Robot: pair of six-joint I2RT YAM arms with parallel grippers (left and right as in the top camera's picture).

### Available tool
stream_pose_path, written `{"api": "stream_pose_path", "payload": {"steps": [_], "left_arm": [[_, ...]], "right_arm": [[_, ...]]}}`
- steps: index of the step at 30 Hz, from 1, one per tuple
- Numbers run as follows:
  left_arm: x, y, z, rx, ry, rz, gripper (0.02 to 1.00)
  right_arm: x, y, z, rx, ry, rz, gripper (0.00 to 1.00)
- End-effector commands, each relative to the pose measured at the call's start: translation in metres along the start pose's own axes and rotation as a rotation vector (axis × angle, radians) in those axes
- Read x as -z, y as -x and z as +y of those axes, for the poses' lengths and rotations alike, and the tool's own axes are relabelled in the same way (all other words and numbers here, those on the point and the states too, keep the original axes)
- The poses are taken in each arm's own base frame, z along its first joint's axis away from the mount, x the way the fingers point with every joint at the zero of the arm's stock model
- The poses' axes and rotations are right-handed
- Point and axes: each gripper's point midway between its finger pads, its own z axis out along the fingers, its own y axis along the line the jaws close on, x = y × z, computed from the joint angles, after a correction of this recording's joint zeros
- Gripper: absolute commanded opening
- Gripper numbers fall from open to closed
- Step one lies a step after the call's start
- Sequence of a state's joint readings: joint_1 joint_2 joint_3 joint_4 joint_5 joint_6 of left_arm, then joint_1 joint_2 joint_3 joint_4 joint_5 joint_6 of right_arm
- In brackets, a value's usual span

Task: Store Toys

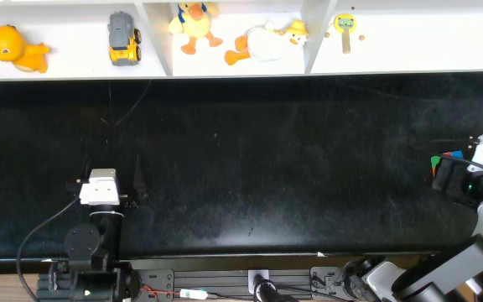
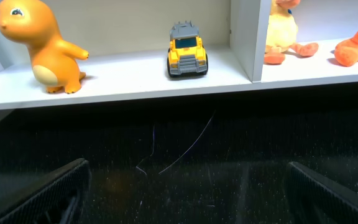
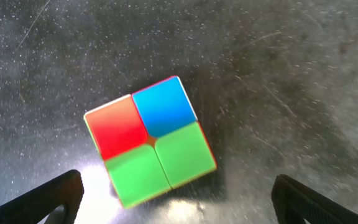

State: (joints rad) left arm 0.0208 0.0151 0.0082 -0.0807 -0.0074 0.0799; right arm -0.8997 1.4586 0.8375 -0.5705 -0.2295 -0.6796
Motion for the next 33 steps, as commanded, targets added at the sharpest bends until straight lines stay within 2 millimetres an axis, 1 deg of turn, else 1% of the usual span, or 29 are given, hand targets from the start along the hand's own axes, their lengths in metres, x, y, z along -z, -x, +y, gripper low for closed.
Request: {"api": "stream_pose_path", "payload": {"steps": [1, 4, 9, 10, 13, 14, 16, 17, 18, 20, 21, 25, 27, 30, 33], "left_arm": [[0.001, 0.002, -0.003, 0.003, -0.016, -0.010, 0.998], [0.001, 0.002, -0.003, 0.003, -0.016, -0.010, 0.998], [0.001, 0.002, -0.003, 0.003, -0.016, -0.010, 0.998], [0.001, 0.002, -0.003, 0.003, -0.016, -0.010, 0.998], [0.001, 0.002, -0.003, 0.003, -0.016, -0.010, 0.998], [0.001, 0.002, -0.003, 0.003, -0.016, -0.010, 0.998], [0.001, 0.002, -0.003, 0.003, -0.016, -0.010, 0.996], [0.001, 0.002, -0.003, 0.003, -0.016, -0.010, 0.998], [0.001, 0.002, -0.003, 0.003, -0.016, -0.010, 0.996], [0.001, 0.002, -0.003, 0.003, -0.016, -0.010, 0.998], [0.001, 0.002, -0.003, 0.002, -0.016, -0.010, 0.998], [0.001, 0.002, -0.003, 0.003, -0.016, -0.010, 0.998], [0.001, 0.002, -0.003, 0.002, -0.016, -0.010, 0.998], [0.001, 0.002, -0.003, 0.003, -0.016, -0.010, 0.998], [0.001, 0.002, -0.003, 0.003, -0.016, -0.010, 0.998]], "right_arm": [[-0.005, 0.015, 0.005, 0.009, 0.036, -0.037, 0.972], [-0.010, 0.015, 0.007, 0.012, 0.043, -0.034, 0.928], [-0.012, 0.016, 0.010, 0.004, 0.051, -0.031, 0.831], [-0.012, 0.016, 0.010, 0.004, 0.050, -0.031, 0.805], [-0.013, 0.016, 0.009, 0.004, 0.050, -0.030, 0.684], [-0.013, 0.016, 0.009, 0.004, 0.050, -0.030, 0.669], [-0.013, 0.016, 0.009, 0.004, 0.050, -0.030, 0.693], [-0.013, 0.015, 0.009, 0.003, 0.050, -0.029, 0.689], [-0.013, 0.015, 0.010, 0.003, 0.050, -0.026, 0.663], [-0.013, 0.014, 0.010, 0.002, 0.052, -0.022, 0.494], [-0.013, 0.013, 0.010, 0.001, 0.053, -0.020, 0.467], [-0.012, 0.014, 0.011, -0.003, 0.053, -0.022, 0.454], [-0.007, 0.017, 0.011, -0.022, 0.047, -0.035, 0.454], [0.004, 0.027, 0.013, -0.032, 0.034, -0.070, 0.452], [0.017, 0.040, 0.021, -0.029, 0.025, -0.115, 0.457]]}}
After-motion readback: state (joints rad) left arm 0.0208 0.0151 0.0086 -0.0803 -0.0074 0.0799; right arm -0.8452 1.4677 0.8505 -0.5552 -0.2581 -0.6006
